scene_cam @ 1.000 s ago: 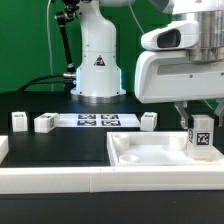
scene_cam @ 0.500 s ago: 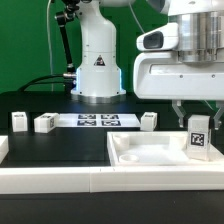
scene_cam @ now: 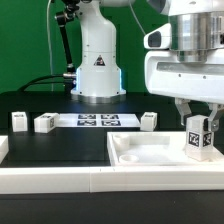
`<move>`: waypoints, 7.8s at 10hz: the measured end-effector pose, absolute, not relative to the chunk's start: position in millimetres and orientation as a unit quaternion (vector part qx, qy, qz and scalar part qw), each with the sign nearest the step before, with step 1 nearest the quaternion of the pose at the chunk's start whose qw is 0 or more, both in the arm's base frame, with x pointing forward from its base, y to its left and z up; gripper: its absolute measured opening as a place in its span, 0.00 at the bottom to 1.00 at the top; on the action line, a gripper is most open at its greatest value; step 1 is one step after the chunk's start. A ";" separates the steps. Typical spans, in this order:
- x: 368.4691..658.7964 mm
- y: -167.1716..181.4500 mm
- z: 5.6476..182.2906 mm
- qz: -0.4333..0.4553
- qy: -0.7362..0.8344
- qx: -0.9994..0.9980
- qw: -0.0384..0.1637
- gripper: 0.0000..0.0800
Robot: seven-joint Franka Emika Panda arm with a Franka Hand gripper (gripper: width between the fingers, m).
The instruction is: Assemble square table
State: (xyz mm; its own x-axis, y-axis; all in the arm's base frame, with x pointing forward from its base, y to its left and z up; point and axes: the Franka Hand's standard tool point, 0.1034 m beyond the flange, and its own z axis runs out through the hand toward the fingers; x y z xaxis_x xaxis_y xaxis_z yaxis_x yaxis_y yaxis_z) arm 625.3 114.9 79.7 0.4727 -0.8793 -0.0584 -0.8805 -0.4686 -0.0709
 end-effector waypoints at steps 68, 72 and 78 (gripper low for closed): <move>625.9 126.8 80.7 -0.009 0.271 -0.961 0.054 0.81; 629.0 121.1 82.7 -0.020 0.100 -0.994 0.041 0.81; 630.2 114.1 82.6 -0.026 -0.037 -0.998 0.032 0.80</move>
Offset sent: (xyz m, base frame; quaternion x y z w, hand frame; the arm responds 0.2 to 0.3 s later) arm 0.0017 -0.0020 -0.0002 -0.0111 -0.0204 0.1685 0.9854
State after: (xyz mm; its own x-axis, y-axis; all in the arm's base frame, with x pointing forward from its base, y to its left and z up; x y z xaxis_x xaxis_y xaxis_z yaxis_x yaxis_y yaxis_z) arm 630.2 114.1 82.6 0.9958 0.0731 0.0549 0.0765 -0.9951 -0.0626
